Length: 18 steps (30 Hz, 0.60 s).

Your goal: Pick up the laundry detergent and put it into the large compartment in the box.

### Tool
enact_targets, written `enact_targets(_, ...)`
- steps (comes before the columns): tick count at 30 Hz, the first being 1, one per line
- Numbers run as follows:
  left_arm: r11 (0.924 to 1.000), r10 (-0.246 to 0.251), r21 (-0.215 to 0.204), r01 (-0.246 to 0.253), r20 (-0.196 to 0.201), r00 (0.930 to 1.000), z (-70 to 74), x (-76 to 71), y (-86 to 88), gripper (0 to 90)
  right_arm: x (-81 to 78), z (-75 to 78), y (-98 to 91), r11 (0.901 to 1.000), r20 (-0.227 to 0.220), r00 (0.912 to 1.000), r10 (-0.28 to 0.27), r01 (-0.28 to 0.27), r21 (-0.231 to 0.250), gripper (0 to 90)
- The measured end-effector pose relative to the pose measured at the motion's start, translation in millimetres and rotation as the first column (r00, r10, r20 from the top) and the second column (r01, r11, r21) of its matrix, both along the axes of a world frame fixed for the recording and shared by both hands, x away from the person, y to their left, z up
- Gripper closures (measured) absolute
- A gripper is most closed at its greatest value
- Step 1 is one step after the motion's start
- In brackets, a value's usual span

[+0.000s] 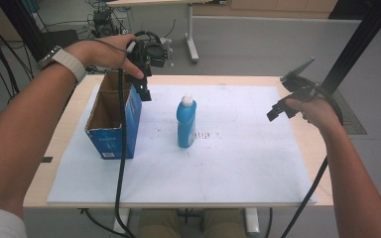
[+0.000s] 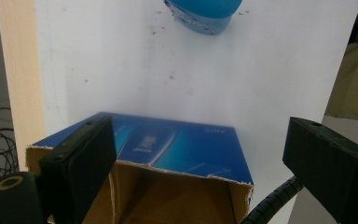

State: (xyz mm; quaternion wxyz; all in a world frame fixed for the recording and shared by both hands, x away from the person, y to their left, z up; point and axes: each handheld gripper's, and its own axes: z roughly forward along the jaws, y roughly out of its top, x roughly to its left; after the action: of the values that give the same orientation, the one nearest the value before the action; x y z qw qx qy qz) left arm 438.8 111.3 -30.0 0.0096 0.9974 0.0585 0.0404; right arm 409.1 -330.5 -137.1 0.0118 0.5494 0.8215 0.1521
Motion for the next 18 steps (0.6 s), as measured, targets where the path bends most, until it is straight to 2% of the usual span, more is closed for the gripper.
enact_targets(9, 0.9996, 0.027, 0.0, -0.027, -0.017, 0.9995, 1.9, 1.6, -2.3, 8.6, 1.8, -0.5, -1.9, 1.0, 0.0, 1.0, 0.003, -0.003, 0.0, 7.2)
enact_targets(10, 0.9989, 0.046, 0.0, -0.046, -0.018, 0.9988, 2.6, 1.8, -3.5, 8.6, 2.2, -0.5, -1.7, 1.0, -0.001, 1.0, 0.002, -0.002, 0.0, 7.2)
enact_targets(16, 0.9959, 0.09, 0.006, -0.09, -0.019, 0.9958, 4.5, 0.1, -6.9, 9.2, 1.6, 0.4, -1.5, 1.0, 0.002, 1.0, 0.004, -0.004, -0.005, 7.2)
enact_targets(18, 0.991, 0.134, -0.004, -0.134, -0.027, 0.9906, 5.3, 0.6, -6.2, 9.2, 0.5, 0.4, -2.0, 1.0, 0.001, 1.0, 0.002, -0.002, -0.002, 7.2)
